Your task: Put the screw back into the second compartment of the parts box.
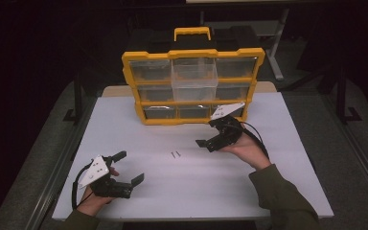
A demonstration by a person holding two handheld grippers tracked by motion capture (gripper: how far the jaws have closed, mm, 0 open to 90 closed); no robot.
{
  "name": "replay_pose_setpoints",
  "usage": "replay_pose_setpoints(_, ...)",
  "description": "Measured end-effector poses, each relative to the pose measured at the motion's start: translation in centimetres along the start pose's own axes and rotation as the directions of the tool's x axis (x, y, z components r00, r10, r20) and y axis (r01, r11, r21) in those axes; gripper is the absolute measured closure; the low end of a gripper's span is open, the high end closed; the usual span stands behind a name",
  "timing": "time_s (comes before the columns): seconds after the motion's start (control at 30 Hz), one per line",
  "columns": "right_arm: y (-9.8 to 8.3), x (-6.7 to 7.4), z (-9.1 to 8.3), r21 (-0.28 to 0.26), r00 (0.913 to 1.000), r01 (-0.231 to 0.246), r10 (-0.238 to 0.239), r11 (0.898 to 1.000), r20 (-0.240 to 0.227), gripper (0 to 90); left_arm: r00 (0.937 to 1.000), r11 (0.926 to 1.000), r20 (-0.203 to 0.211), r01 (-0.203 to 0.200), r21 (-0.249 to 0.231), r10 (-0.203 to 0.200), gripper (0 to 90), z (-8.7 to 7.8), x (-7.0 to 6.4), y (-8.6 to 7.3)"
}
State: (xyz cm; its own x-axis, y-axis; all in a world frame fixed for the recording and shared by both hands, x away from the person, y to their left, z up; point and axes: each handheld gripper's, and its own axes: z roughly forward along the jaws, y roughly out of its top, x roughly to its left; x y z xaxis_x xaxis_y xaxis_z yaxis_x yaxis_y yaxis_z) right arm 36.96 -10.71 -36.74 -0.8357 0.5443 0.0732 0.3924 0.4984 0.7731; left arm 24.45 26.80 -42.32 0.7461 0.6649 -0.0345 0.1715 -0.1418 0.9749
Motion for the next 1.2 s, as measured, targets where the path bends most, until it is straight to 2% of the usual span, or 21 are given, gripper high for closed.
replay_pose_setpoints(0.43, -0.5, 1.0, 2.9, 0.006, 0.9993, -0.017, 0.017, 1.000, -0.033, 12.1, 1.0000, 1.0000, -0.003, 0.000, -0.002, 0.000, 0.0, -0.1, 0.1, 0.0)
replay_pose_setpoints(0.53, -0.5, 1.3, 3.5, 0.006, 0.9992, -0.003, 0.003, 1.000, -0.039, 12.8, 1.0000, 1.0000, -0.003, 0.000, -0.002, 0.000, 0.0, -0.1, 0.1, 0.0)
replay_pose_setpoints(1.1, 0.4, 2.6, 6.1, 0.020, 0.9972, 0.005, -0.003, 1.000, -0.074, 15.9, 1.0000, 1.0000, 0.000, 0.005, -0.003, -0.005, 0.0, -0.1, 0.2, 0.0)
replay_pose_setpoints(1.13, 0.4, 2.7, 6.3, 0.016, 0.9969, 0.020, -0.019, 1.000, -0.076, 16.5, 1.0000, 1.0000, 0.000, 0.004, -0.001, -0.004, 0.0, -0.1, 0.2, 0.0)
replay_pose_setpoints(1.2, 0.5, 3.2, 6.8, 0.027, 0.9961, 0.007, -0.004, 1.000, -0.088, 18.3, 1.0000, 1.0000, 0.001, 0.001, -0.002, -0.001, 0.0, -0.2, 0.1, 0.0)
